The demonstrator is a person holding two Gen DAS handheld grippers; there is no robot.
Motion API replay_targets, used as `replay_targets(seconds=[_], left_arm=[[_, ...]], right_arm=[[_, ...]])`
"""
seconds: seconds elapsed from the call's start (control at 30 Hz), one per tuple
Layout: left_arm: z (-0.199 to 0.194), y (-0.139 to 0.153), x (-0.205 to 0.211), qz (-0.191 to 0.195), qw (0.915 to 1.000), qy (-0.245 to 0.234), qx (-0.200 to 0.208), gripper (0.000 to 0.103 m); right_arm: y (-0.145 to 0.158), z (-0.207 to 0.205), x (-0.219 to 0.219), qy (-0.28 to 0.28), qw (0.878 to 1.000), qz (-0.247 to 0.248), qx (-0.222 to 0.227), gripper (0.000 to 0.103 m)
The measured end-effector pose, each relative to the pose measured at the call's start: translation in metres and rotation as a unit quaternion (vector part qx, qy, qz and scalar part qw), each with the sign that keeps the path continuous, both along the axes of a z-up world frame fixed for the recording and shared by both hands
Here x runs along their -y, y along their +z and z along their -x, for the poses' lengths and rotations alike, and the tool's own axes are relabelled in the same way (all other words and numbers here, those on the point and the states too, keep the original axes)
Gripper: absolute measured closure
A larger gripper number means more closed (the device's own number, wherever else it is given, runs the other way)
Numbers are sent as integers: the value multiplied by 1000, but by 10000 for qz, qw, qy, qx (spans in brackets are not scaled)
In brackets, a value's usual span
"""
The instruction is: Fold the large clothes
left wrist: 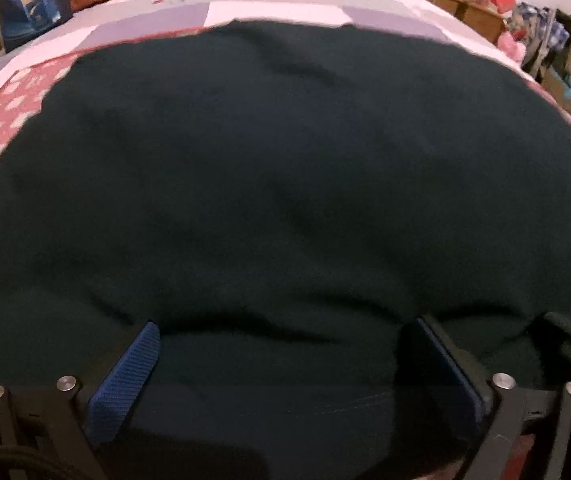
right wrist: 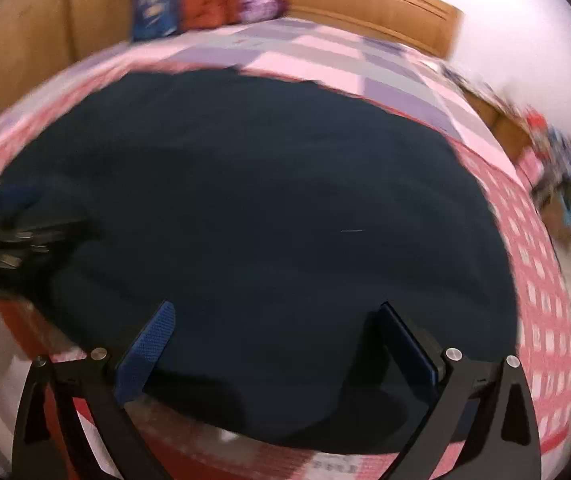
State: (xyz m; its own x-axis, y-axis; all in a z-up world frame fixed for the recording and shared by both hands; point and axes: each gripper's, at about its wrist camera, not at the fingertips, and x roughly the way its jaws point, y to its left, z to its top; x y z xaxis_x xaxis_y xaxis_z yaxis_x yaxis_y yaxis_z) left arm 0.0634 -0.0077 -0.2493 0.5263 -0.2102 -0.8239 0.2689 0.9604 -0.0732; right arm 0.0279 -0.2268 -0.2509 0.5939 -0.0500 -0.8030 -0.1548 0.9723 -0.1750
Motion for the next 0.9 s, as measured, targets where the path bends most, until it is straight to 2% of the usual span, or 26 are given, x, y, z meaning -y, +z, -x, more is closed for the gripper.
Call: replay_targets(seconds=[0.03, 0.1, 0.13, 0.23, 0.3, 0.33, 0.4, 0.47, 0.57, 0.63, 0.7, 0.8, 0.9], left_arm=[[-1, -3, -8, -32, 10000, 79, -1, 0], [-3, -6, -38, -256, 9993, 258, 43, 0], [-5, -7, -56, -478, 9980, 400, 69, 0], [-14, -7, -109, -763, 9932, 874, -31, 0], [-22, 1, -125, -860, 9905, 1072, -40, 0], [-29, 9, -125, -785, 9905, 1127, -5, 0], [-43, 19, -109, -513, 9938, 979, 115, 0], [-66, 30, -68, -208, 9980, 555, 209, 0], [-111, 29, -3, 173, 9998, 25, -38, 0], [-146, 27, 28, 154, 9998, 95, -67, 0], [-174, 23, 33, 128, 9996, 232, -94, 0], [-215, 12, 27, 13, 9994, 273, -190, 0], [-229, 7, 38, -262, 9996, 17, -102, 0]], right_arm=[[-5, 0, 3, -14, 10000, 98, -7, 0], [-14, -1, 41, -467, 9988, -34, -117, 0], [-16, 2, 76, -930, 9956, -2, -107, 0], [-17, 12, 153, -1797, 9834, -72, -257, 0], [-13, 17, 195, -2262, 9731, -15, -428, 0], [-8, 17, 201, -2345, 9711, 109, -424, 0], [7, 10, 196, -2299, 9725, 297, -239, 1], [20, -13, 170, -1897, 9818, 39, 34, 1], [32, -69, 107, -1041, 9939, -252, 268, 1], [30, -124, 65, -518, 9975, -476, 43, 1], [24, -173, 49, -444, 9956, -771, -292, 1], [10, -229, 60, -652, 9931, -780, -587, 0], [2, -261, 67, -695, 9928, -622, -749, 0]])
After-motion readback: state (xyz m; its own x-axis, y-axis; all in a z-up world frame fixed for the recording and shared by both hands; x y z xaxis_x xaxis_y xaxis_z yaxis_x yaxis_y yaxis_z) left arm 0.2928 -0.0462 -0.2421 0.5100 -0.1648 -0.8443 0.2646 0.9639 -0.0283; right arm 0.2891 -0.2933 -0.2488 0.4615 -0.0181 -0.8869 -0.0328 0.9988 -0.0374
